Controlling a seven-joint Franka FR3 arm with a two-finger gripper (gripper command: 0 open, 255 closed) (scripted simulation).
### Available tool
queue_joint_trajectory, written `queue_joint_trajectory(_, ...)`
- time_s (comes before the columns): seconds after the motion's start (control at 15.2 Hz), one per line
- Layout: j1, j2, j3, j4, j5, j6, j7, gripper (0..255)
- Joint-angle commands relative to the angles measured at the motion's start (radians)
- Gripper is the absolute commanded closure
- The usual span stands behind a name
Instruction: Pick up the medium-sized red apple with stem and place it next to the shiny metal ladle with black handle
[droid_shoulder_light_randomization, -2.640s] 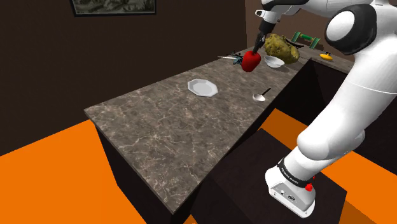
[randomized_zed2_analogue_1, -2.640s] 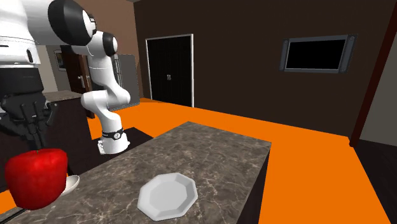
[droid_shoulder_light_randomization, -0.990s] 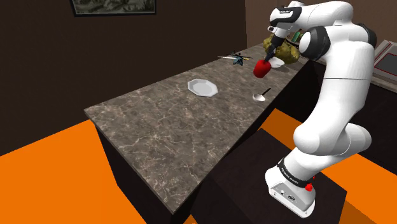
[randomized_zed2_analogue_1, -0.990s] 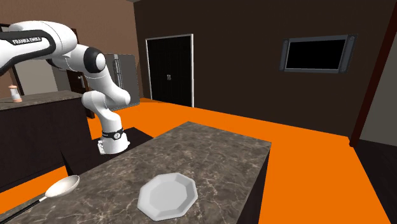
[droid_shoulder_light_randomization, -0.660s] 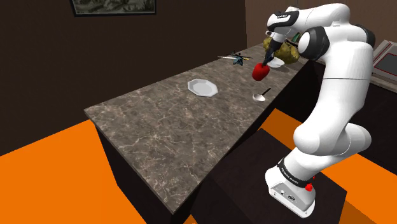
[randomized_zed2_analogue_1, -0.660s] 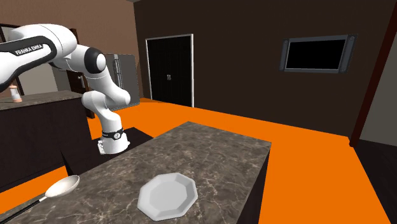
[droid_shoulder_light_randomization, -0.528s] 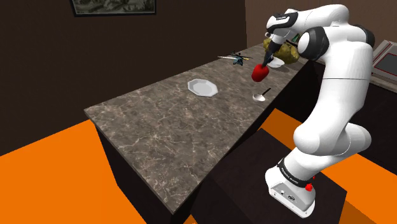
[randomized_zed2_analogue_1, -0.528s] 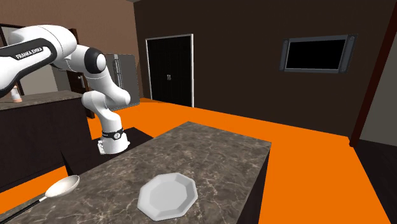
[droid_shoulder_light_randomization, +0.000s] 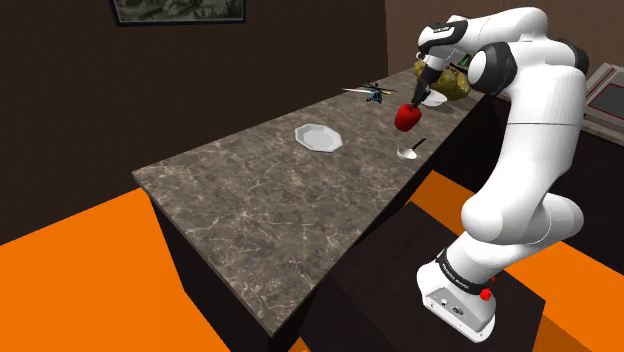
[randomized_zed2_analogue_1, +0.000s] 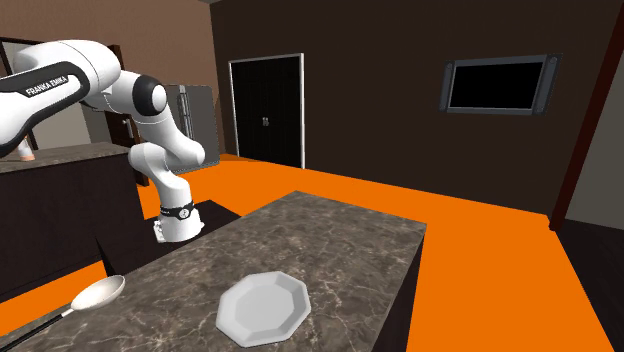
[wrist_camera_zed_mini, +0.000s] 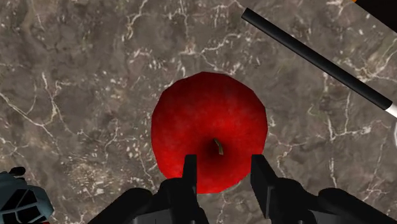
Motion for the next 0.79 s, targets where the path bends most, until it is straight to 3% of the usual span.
queue_joint_trajectory(0.0, 0.0, 0.0, 0.0, 0.0, 0.0, 0.0, 0.0, 0)
queue_joint_trajectory(0.26, 0.0, 0.0, 0.0, 0.0, 0.0, 0.0, 0.0, 0)
queue_joint_trajectory(0.53, -0.008, -0.022, -0.006, 0.093, -0.01, -0.113, 0.009, 0)
queue_joint_trajectory(0.73, -0.008, -0.022, -0.006, 0.093, -0.01, -0.113, 0.009, 0)
